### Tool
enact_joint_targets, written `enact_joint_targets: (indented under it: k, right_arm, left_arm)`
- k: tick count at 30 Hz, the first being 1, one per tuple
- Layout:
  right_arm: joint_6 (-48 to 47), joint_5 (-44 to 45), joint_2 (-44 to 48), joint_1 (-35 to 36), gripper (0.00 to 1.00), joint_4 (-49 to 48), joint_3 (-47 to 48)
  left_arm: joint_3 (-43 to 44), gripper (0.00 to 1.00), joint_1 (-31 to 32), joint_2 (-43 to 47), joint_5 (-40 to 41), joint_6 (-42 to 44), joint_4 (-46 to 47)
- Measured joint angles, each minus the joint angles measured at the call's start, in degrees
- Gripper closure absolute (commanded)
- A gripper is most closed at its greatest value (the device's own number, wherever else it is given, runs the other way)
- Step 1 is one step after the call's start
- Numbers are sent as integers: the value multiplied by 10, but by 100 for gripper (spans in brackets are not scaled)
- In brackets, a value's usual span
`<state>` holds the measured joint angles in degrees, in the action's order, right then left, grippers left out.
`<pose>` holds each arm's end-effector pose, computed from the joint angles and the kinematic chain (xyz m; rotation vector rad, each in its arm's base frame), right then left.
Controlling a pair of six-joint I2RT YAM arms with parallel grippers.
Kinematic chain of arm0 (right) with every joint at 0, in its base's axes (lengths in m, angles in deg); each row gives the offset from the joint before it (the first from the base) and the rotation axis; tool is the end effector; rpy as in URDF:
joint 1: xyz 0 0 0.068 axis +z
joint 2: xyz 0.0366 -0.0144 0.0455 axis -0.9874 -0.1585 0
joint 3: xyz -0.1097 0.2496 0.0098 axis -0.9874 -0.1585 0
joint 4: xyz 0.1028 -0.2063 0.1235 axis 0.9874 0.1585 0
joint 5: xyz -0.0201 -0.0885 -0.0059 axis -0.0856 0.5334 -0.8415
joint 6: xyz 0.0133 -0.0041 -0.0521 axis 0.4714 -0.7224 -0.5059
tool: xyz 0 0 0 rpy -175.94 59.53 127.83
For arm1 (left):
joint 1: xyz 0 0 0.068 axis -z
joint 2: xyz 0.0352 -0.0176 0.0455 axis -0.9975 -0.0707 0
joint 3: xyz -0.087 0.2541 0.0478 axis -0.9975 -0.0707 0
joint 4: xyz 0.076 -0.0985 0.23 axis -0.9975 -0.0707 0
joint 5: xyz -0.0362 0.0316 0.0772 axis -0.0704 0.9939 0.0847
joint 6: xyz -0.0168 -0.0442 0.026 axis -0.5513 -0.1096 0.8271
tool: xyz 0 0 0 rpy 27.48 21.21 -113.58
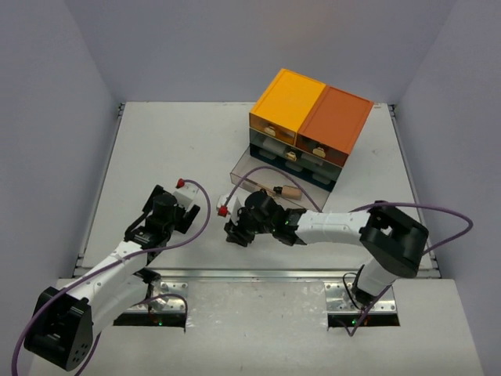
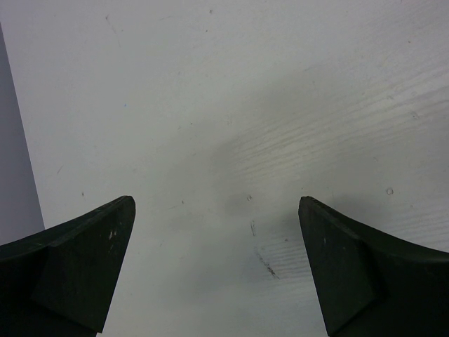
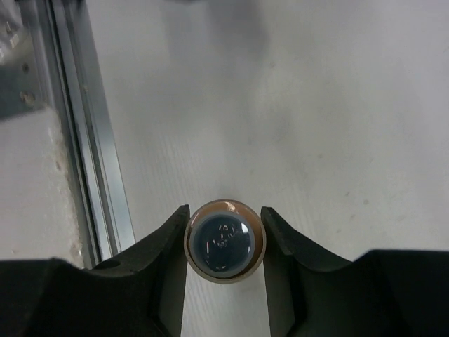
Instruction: Organize the makeup
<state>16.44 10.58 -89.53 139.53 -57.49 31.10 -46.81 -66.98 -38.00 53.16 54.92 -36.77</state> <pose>0.1710 0.2926 0.1942 -1.1728 1.9276 0.7740 0.1645 -0.0441 0.1646 0.6182 2.1074 0.4150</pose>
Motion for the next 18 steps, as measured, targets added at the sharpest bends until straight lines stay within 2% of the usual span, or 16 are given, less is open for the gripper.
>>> enact_joint_targets:
  k: [5,9,13,18]
  right_arm:
    - [-16,192,26,-6,85,161,175]
    - [-23,325,19,-36,82,279,242]
    - [-21,428,-45,-94,80,385,291]
    - [-32,516,-129,-137,79,469,310]
  left_arm:
    - [0,0,0,-3,0,0,0]
    - [0,0,0,-3,0,0,0]
    - [0,0,0,-3,0,0,0]
    - [0,0,0,-3,0,0,0]
